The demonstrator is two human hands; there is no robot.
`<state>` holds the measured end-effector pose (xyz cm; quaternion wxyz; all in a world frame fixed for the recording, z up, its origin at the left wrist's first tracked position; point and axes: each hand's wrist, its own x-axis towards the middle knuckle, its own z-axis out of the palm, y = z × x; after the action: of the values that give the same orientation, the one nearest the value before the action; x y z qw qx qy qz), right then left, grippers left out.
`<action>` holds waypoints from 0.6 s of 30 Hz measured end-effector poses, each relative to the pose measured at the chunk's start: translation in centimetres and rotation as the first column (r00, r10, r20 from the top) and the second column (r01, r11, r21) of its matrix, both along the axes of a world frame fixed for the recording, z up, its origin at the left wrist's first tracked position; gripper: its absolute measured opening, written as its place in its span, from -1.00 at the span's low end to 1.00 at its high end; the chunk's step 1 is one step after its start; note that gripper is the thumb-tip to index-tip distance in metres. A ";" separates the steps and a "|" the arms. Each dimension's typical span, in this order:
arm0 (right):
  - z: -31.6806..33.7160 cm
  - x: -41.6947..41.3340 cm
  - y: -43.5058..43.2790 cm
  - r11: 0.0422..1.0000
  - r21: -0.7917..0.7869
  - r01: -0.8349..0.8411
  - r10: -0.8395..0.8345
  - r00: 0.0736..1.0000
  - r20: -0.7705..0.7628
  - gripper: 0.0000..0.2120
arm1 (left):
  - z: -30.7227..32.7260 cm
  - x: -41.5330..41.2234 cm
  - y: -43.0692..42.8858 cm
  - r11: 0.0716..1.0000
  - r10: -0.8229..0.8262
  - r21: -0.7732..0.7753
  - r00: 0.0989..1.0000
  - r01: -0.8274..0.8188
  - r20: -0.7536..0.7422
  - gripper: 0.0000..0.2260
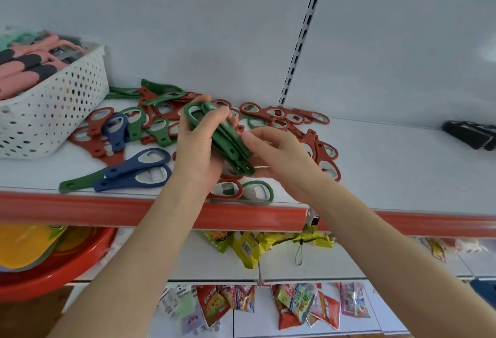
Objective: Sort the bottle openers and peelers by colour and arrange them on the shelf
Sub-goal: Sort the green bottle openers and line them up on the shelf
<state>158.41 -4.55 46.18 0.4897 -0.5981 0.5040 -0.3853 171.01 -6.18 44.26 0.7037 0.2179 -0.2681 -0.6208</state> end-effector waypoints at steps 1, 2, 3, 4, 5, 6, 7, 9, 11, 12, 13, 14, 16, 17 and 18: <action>0.0 -0.2 0.0 0.998 0.055 -0.019 0.016 0.998 0.060 -0.83 | 0.2 -0.3 0.0 1.000 0.016 -0.002 1.000 -0.016 0.000 -0.72; 0.0 -0.5 0.1 0.993 0.106 -0.049 0.035 0.991 0.127 -0.83 | 0.5 -0.7 -0.1 0.999 0.033 -0.003 0.999 -0.033 -0.007 -0.73; 0.1 -0.8 0.1 0.985 0.151 -0.084 0.052 0.978 0.202 -0.84 | 0.7 -1.2 -0.1 0.999 0.051 -0.003 0.999 -0.051 -0.014 -0.74; 0.2 -1.2 0.2 0.976 0.186 -0.117 0.060 0.956 0.286 -0.85 | 0.9 -1.7 -0.2 0.998 0.067 -0.001 0.998 -0.067 -0.020 -0.75; 0.4 -1.7 0.2 0.967 0.210 -0.142 0.056 0.929 0.367 -0.86 | 1.2 -2.4 -0.2 0.997 0.078 -0.002 0.997 -0.078 -0.022 -0.76; 0.6 -2.3 0.1 0.962 0.226 -0.156 0.046 0.904 0.425 -0.87 | 1.3 -3.2 -0.2 0.996 0.088 -0.008 0.996 -0.088 -0.018 -0.77; 0.8 -3.1 0.0 0.956 0.241 -0.164 0.035 0.885 0.464 -0.88 | 1.6 -4.1 -0.3 0.995 0.098 -0.015 0.995 -0.098 0.000 -0.78; 1.2 -5.3 -0.3 0.941 0.280 -0.190 0.028 0.868 0.495 -0.86 | 2.0 -6.2 -0.4 0.994 0.110 -0.010 0.990 -0.109 0.084 -0.77; 1.6 -8.2 -0.7 0.922 0.325 -0.211 0.026 0.871 0.490 -0.88 | 2.3 -9.0 -0.5 0.994 0.107 -0.003 0.978 -0.109 0.180 -0.74; 1.7 -9.9 -0.8 0.918 0.340 -0.206 0.020 0.878 0.478 -0.90 | 2.4 -10.6 -0.7 0.995 0.101 -0.004 0.972 -0.102 0.211 -0.73; 1.8 -11.7 -0.9 0.917 0.348 -0.194 0.010 0.884 0.467 -0.91 | 2.5 -12.3 -0.8 0.996 0.088 -0.002 0.969 -0.090 0.233 -0.72; 1.8 -13.7 -1.0 0.919 0.348 -0.184 0.003 0.887 0.461 -0.90 | 2.5 -14.1 -0.9 0.997 0.073 0.000 0.965 -0.076 0.251 -0.72; 1.8 -17.9 -1.3 0.927 0.337 -0.168 -0.001 0.894 0.448 -0.89 | 2.5 -17.8 -1.3 0.999 0.042 0.002 0.945 -0.045 0.325 -0.72; 1.9 -20.0 -1.4 0.929 0.329 -0.167 0.007 0.900 0.435 -0.87 | 2.3 -19.4 -1.6 1.000 0.028 0.002 0.920 -0.031 0.390 -0.70; 2.0 -22.2 -1.5 0.933 0.321 -0.160 0.015 0.913 0.408 -0.83 | 2.2 -21.1 -2.0 1.000 0.012 0.000 0.888 -0.014 0.459 -0.68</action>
<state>136.25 -6.06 48.14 0.6970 -0.4331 0.4257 -0.3813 149.94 -8.15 46.47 0.6243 0.3612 -0.4245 -0.5474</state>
